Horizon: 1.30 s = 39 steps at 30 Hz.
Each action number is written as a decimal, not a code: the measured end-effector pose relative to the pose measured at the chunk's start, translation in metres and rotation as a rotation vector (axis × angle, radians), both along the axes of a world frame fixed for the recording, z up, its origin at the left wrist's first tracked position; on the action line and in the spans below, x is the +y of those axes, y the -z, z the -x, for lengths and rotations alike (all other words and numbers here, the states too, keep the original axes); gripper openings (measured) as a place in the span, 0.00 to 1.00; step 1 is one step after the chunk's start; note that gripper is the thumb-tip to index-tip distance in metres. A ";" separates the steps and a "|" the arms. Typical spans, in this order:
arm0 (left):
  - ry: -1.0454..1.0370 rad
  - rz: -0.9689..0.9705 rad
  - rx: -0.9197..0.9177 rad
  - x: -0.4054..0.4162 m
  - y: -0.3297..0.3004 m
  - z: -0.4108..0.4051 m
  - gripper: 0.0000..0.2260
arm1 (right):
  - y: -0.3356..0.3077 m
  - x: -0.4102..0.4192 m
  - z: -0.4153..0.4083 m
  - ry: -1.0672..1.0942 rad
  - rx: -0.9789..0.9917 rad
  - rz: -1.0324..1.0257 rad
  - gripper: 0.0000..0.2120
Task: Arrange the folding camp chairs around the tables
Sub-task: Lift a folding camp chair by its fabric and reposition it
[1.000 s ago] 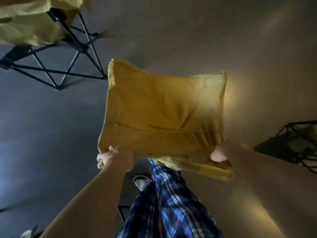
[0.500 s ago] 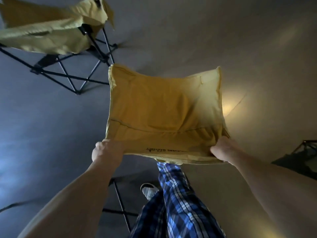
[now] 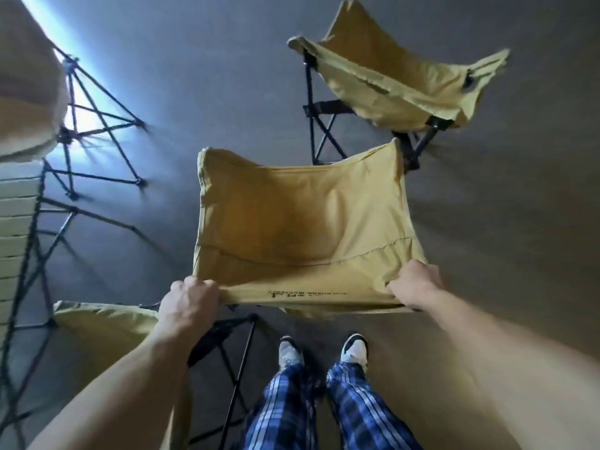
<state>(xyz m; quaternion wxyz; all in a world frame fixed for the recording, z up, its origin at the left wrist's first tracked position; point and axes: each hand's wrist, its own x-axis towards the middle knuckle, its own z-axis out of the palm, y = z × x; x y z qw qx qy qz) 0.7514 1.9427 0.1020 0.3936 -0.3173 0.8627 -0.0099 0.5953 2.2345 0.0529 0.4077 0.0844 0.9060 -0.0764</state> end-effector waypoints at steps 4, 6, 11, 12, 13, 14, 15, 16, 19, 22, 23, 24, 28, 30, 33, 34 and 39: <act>-0.149 -0.001 0.042 -0.056 0.001 -0.029 0.14 | -0.009 -0.091 0.039 -0.289 0.048 0.001 0.13; -0.257 0.006 0.092 -0.085 0.004 -0.041 0.14 | -0.015 -0.145 0.057 -0.431 0.091 -0.019 0.16; -0.417 -0.001 0.148 -0.139 0.018 -0.054 0.13 | -0.028 -0.262 0.093 -0.686 0.161 -0.046 0.19; -0.455 -0.010 0.159 -0.145 0.021 -0.060 0.13 | -0.032 -0.286 0.099 -0.750 0.177 -0.049 0.19; -0.501 -0.024 0.170 -0.147 0.023 -0.064 0.12 | -0.036 -0.305 0.102 -0.799 0.190 -0.052 0.18; -0.555 -0.032 0.181 -0.152 0.026 -0.070 0.12 | -0.038 -0.327 0.106 -0.853 0.204 -0.056 0.17; -0.621 -0.041 0.196 -0.156 0.029 -0.073 0.11 | -0.040 -0.349 0.109 -0.907 0.213 -0.051 0.16; -0.668 -0.050 0.215 -0.156 0.031 -0.073 0.10 | -0.041 -0.364 0.114 -0.940 0.222 -0.046 0.15; -0.836 -0.068 0.216 -0.161 0.038 -0.068 0.09 | -0.040 -0.424 0.129 -1.019 0.284 0.012 0.15; -0.981 -0.089 0.190 -0.158 0.043 -0.047 0.09 | -0.030 -0.481 0.148 -0.959 0.303 0.142 0.13; -1.040 -0.091 0.176 -0.155 0.047 -0.035 0.09 | -0.025 -0.499 0.155 -0.944 0.282 0.187 0.13; -1.089 -0.091 0.159 -0.153 0.051 -0.025 0.09 | -0.019 -0.512 0.162 -0.931 0.258 0.217 0.13; -1.251 -0.123 0.076 -0.128 0.070 0.016 0.10 | 0.002 -0.536 0.185 -1.009 0.142 0.193 0.11; -1.334 -0.109 0.089 -0.116 0.074 0.032 0.10 | 0.010 -0.537 0.195 -1.078 0.127 0.202 0.12; -1.392 -0.025 0.163 -0.109 0.079 0.040 0.11 | 0.016 -0.548 0.203 -1.088 0.140 0.184 0.12; -1.407 -0.013 0.181 -0.108 0.079 0.044 0.12 | 0.016 -0.554 0.203 -1.092 0.154 0.172 0.12; -1.471 -0.003 0.240 -0.119 0.079 0.062 0.13 | 0.016 -0.572 0.211 -1.186 0.225 0.144 0.04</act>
